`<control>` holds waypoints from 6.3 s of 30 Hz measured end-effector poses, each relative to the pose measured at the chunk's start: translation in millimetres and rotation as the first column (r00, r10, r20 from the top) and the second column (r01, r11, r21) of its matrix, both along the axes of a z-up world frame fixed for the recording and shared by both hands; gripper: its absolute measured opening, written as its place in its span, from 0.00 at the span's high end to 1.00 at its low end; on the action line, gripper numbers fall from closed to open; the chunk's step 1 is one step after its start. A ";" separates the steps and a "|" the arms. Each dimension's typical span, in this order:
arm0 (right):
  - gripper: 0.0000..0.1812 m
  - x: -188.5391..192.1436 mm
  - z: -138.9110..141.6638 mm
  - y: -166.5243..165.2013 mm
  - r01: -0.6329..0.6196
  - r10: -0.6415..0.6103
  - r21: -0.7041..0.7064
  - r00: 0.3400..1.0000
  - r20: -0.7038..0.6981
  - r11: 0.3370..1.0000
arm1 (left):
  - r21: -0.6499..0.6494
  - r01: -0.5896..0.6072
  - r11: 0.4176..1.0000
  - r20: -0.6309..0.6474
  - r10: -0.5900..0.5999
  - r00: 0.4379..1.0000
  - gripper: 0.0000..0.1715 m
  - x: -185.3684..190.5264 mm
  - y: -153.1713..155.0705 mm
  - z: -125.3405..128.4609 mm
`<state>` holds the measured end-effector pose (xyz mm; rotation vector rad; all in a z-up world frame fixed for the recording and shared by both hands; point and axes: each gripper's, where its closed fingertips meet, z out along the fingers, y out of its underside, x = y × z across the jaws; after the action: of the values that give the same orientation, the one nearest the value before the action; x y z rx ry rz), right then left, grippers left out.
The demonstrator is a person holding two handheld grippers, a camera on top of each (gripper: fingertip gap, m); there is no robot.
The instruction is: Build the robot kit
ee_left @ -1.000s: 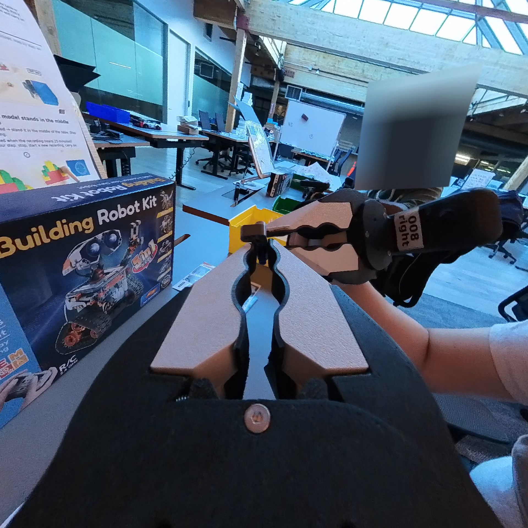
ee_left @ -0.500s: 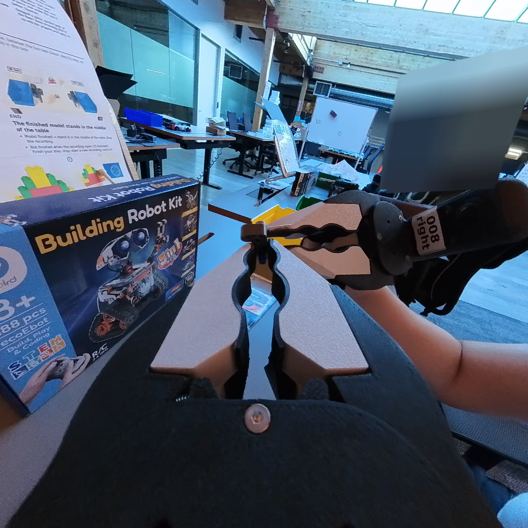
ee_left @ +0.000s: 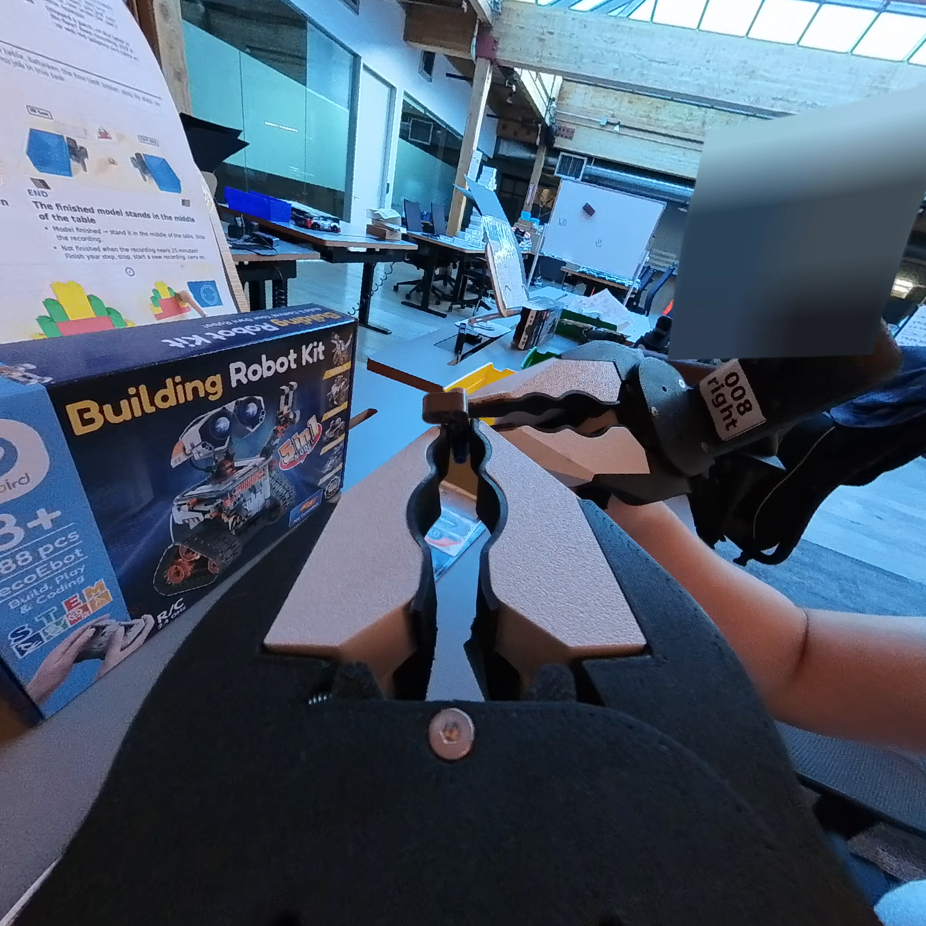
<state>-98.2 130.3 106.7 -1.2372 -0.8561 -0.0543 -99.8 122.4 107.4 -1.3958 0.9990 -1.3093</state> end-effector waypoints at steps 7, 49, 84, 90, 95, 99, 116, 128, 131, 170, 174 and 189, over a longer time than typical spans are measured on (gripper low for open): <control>0.96 -1.4 -5.4 0.5 -0.008 0.008 0.002 1.000 0.028 1.000 | 0.004 -0.002 1.000 -0.054 0.002 0.999 0.97 -0.5 -0.6 -6.3; 0.97 3.3 -15.5 0.3 0.052 -0.068 0.081 0.974 0.215 0.995 | -0.050 0.003 0.999 -0.099 -0.008 0.995 0.97 6.0 0.7 -18.8; 0.97 13.0 -4.9 2.3 0.093 -0.099 0.055 0.989 0.114 0.994 | -0.065 -0.001 0.998 0.111 0.008 0.994 0.97 16.0 3.2 -0.4; 0.96 11.9 -9.1 5.0 0.110 -0.114 0.036 0.983 0.146 0.993 | -0.108 0.010 0.994 0.147 0.006 0.989 0.97 15.7 8.0 -1.1; 0.96 14.1 -5.3 -0.8 0.090 -0.092 0.023 0.985 0.147 0.996 | -0.142 0.049 0.989 0.191 -0.021 0.981 0.97 17.8 3.1 3.3; 0.96 15.2 -3.6 -5.3 0.078 -0.082 0.028 0.983 0.162 0.997 | -0.138 0.056 0.989 0.194 -0.029 0.981 0.98 19.4 -1.3 5.8; 0.94 5.5 -0.6 -9.6 0.076 -0.084 0.048 0.979 0.187 0.996 | -0.152 0.106 0.983 0.214 -0.072 0.974 0.98 11.2 -5.7 14.1; 0.96 2.7 4.8 7.4 0.145 -0.150 -0.061 0.985 -0.089 0.987 | -0.166 0.045 0.985 0.290 0.005 0.957 0.98 4.1 7.8 18.1; 0.96 3.5 4.7 7.3 0.103 -0.118 -0.108 0.982 -0.148 0.989 | -0.182 0.070 0.981 0.323 -0.007 0.947 0.98 4.4 9.2 17.7; 0.97 5.5 -1.3 4.0 0.169 -0.172 -0.165 0.985 -0.008 0.972 | -0.152 0.044 0.987 0.252 -0.005 0.968 0.97 7.7 12.2 7.3; 0.97 6.0 0.5 1.6 0.163 -0.165 -0.164 0.986 -0.001 0.973 | -0.196 0.100 0.976 0.297 -0.038 0.954 0.98 8.2 9.7 9.7; 0.97 7.5 1.8 2.4 0.156 -0.159 -0.133 0.987 -0.011 0.979 | -0.236 0.127 0.963 0.342 -0.040 0.939 0.98 9.7 10.2 10.8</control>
<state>-90.6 132.8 108.5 -1.4256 -0.7512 -0.1131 -90.2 132.6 118.2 -1.2677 0.6822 -1.7213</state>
